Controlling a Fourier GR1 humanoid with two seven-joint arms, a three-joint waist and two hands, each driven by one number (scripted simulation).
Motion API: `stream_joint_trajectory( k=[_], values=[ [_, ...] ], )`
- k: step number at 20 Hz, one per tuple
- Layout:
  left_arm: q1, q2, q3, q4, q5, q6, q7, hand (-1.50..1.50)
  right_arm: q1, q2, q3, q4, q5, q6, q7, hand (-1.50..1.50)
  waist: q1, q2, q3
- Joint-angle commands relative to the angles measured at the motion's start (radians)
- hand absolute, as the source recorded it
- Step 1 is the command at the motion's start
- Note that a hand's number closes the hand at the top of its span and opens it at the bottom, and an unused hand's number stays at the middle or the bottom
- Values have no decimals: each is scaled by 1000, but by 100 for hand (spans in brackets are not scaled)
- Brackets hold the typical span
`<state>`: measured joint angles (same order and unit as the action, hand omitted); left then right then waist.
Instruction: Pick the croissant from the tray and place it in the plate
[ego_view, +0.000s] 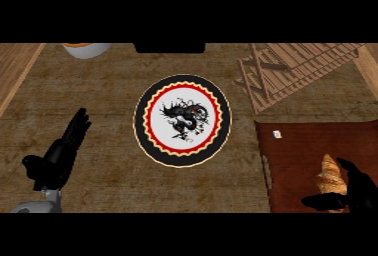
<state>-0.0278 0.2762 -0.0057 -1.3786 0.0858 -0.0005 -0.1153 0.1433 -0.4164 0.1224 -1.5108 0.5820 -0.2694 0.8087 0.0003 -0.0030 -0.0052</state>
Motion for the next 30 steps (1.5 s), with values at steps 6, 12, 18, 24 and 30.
stream_joint_trajectory(
  k=[6, 12, 18, 24, 30],
  values=[
    [38, -2, 27, -49, -8, -41, 13, 0, -37, 24, -30, 64, 16, 55, -133, 150, 2, 2, 5],
    [-27, 7, 58, 41, -7, -55, -5, 0, 50, 39, 63, 37, 89, 19, -285, 150, -2, 3, 5],
    [-23, -25, 34, 51, -43, -25, -30, 0, 155, 35, 206, -157, 299, -63, -299, 150, -10, 1, 4],
    [7, -42, 23, -14, -48, -18, 11, 0, 324, 24, 277, -467, 421, -102, -257, 150, -10, -1, 5],
    [-1, -25, 57, -7, -30, -39, 13, 0, 319, 24, 340, -727, 600, 18, -137, 150, -7, 0, 4]
  ],
)
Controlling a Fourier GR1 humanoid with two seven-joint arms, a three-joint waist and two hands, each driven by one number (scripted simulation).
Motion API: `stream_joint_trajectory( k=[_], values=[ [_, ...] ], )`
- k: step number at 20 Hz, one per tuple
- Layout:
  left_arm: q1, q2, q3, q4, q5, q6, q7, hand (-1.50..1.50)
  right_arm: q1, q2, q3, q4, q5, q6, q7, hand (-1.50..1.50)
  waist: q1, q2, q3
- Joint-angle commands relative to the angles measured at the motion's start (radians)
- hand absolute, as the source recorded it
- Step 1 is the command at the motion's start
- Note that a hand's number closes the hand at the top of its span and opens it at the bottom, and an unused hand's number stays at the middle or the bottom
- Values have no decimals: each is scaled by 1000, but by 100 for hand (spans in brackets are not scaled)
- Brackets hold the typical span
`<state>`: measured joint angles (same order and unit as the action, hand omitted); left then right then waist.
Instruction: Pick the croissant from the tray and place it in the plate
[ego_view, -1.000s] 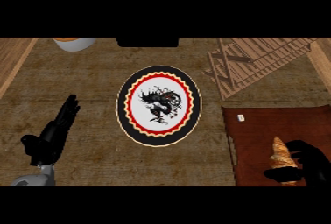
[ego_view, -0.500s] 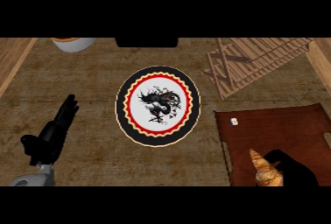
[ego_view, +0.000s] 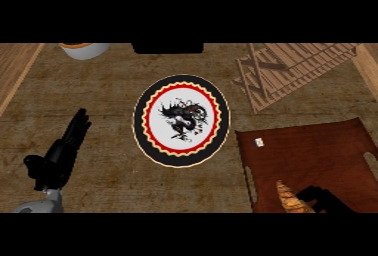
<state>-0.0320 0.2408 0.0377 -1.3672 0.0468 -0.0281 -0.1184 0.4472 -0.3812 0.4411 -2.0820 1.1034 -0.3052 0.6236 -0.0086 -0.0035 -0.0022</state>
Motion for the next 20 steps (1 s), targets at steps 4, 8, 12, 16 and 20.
stream_joint_trajectory(
  k=[4, 8, 12, 16, 20],
  values=[
    [15, 8, 7, -2, -2, -21, -12, 0, -52, 44, 62, -266, 202, 74, 97, 150, 5, 0, 1],
    [-21, 31, 42, -2, 28, -51, 7, 0, -171, 100, 94, -268, 285, 138, 117, 150, 12, 3, 1],
    [-42, 15, 35, 14, -1, -43, 17, 0, -250, 191, 168, -215, 319, 181, 132, 150, 9, 3, 2],
    [-58, -29, 7, -54, -13, -2, 85, 0, -497, 328, 145, -145, 325, 379, 221, 150, 17, 4, 2],
    [-58, -21, 15, 6, -31, -18, 37, 0, -682, 377, 9, 1, 177, 440, 183, 150, 20, 7, 2]
  ],
)
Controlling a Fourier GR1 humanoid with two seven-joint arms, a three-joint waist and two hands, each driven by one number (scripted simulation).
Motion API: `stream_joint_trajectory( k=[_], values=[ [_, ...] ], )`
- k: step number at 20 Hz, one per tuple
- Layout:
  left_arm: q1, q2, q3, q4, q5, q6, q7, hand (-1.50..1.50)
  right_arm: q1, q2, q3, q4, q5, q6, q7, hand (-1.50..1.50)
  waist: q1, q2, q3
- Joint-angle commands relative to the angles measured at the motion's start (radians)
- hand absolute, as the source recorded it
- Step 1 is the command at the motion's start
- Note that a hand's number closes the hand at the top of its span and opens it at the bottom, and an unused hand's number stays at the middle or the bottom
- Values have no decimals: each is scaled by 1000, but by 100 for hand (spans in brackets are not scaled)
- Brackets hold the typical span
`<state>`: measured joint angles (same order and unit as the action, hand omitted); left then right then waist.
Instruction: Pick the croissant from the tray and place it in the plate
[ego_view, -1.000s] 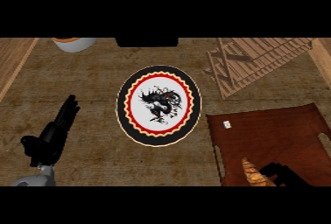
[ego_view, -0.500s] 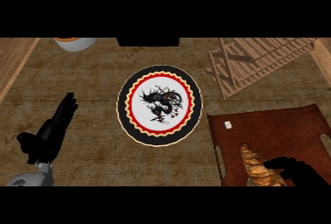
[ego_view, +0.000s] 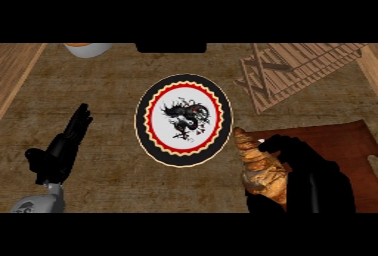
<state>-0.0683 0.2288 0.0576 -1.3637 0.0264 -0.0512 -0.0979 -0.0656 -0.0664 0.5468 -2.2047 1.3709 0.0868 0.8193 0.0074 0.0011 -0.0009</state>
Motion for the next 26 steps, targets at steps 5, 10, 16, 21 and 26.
stream_joint_trajectory(
  k=[5, 10, 16, 21, 26],
  values=[
    [-3, 10, 14, 2, 13, -37, -4, 0, -327, 65, -23, 386, -173, -101, 95, 150, 13, 2, 1],
    [15, -22, 2, 9, -28, 2, -26, 0, -435, 66, 30, 618, -222, -297, 100, 150, 6, 1, 1],
    [-8, -10, 7, 2, -8, -34, 17, 0, -671, 66, 12, 983, -387, -479, 84, 150, 20, 4, 1],
    [-12, -30, -12, 4, -37, -10, -15, 0, -699, 66, -28, 1067, -471, -738, 106, 150, 36, 11, 1],
    [-50, -32, -4, -13, -22, -14, 49, 0, -802, 66, 45, 1237, -579, -808, 199, -150, 35, 7, 1]
  ],
)
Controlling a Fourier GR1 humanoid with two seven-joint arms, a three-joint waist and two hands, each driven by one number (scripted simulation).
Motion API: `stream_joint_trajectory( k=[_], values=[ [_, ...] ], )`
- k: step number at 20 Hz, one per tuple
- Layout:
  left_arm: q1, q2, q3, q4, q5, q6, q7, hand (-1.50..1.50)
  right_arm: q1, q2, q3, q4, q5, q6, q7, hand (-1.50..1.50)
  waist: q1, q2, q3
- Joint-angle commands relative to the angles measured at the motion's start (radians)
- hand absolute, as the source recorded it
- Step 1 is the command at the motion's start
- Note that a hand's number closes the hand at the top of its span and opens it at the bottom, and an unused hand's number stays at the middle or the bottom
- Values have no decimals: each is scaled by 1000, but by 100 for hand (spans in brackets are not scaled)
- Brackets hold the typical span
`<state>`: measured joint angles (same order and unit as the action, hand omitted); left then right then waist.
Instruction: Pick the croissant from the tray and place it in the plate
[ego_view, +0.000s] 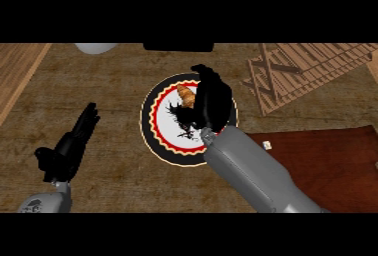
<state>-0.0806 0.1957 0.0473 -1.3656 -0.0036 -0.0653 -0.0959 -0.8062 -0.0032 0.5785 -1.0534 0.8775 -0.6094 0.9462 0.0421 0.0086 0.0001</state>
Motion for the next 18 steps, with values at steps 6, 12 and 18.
stream_joint_trajectory(
  k=[6, 12, 18],
  values=[
    [14, -16, -14, 7, -25, 13, -18, 0, -77, 3, -30, 136, -185, -308, -32, -150, 1, 2, 1],
    [-30, 26, 49, 45, 32, -30, -2, 0, 56, 3, -113, -7, -228, -490, -163, -150, -40, -3, 1],
    [43, 30, 51, -13, 22, -20, -10, 0, 325, -99, -113, -329, -460, -475, -435, -150, -44, -8, 2]
  ],
)
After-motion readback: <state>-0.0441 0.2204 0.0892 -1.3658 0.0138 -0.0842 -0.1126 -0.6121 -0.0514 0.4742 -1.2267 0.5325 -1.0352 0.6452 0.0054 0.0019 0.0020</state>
